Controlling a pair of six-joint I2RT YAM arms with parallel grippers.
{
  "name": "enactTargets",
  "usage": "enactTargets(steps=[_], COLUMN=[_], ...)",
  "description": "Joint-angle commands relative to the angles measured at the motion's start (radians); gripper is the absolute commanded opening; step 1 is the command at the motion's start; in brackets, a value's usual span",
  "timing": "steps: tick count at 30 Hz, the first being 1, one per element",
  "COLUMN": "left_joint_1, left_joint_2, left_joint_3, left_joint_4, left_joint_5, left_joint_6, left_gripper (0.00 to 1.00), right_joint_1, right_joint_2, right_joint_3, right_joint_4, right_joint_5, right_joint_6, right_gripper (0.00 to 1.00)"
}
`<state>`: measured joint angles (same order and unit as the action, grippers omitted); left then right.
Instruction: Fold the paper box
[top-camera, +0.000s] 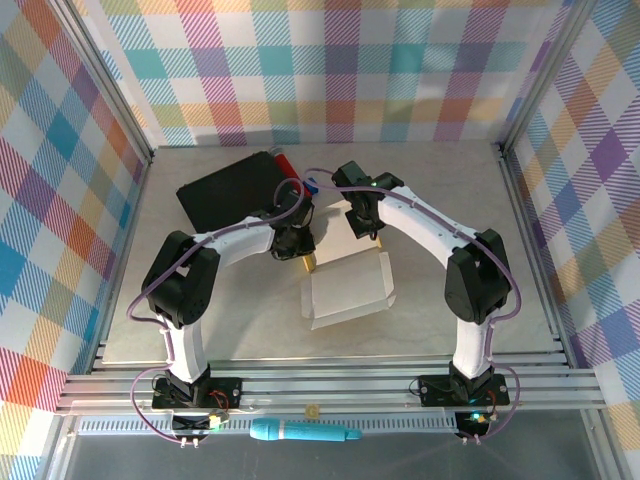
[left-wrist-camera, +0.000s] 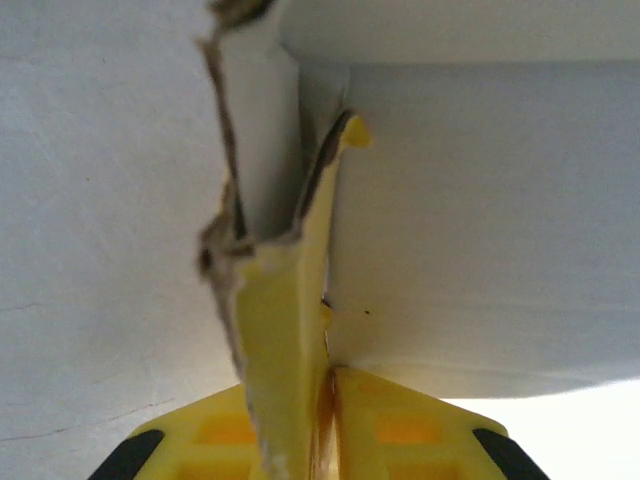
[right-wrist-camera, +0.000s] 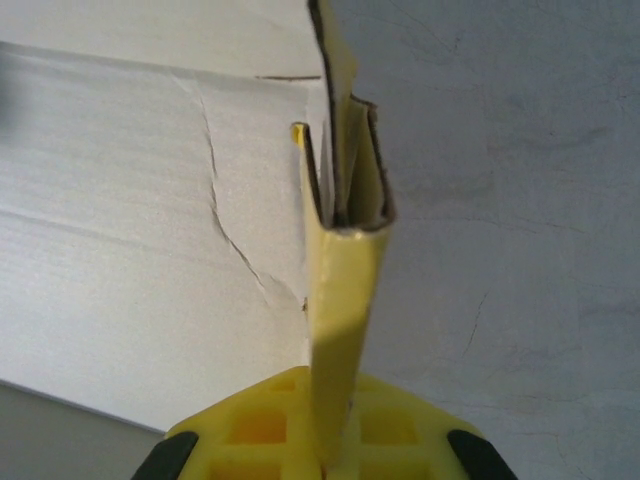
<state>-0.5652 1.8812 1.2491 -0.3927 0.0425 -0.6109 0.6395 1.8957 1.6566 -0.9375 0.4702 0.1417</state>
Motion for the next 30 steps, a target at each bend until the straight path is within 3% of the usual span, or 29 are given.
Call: enactTargets(steps=[1,13,19,24,30], left_joint_1=[-0.008,-0.012,-0.032,-0.042,-0.053], left_joint_2=[0.007,0.009,0.030,0.044,0.039], left_joint_3=[-0.022,-0.034,0.000,0.028,0.060], left_joint_4=[0.014,-0.005,-0.115,-0.203,-0.220], left_joint_5=[0.062,0.032,-0.057,-0.153,-0.186], left_joint_6=[-0.010,0.000,0.032,0.035,0.038], left_gripper=[0.17,0.08,0.00,0.00,0.00], right_joint_1=[0.006,0.007,0.006,0.006,0.006], right_joint_2=[0.017,0.014,0.015,0.020,0.020], right_joint_3=[0.006,0.006,0.009,0.011,0.007], right_joint_4=[0.037,0.035,0.033,0.027,0.032], right_joint_5=[-0.021,-0.018,0.003,0.015,0.003], right_joint_6=[0.007,0.009,0.002,-0.004,-0.005], right_gripper=[0.00,0.00,0.00,0.00,0.00])
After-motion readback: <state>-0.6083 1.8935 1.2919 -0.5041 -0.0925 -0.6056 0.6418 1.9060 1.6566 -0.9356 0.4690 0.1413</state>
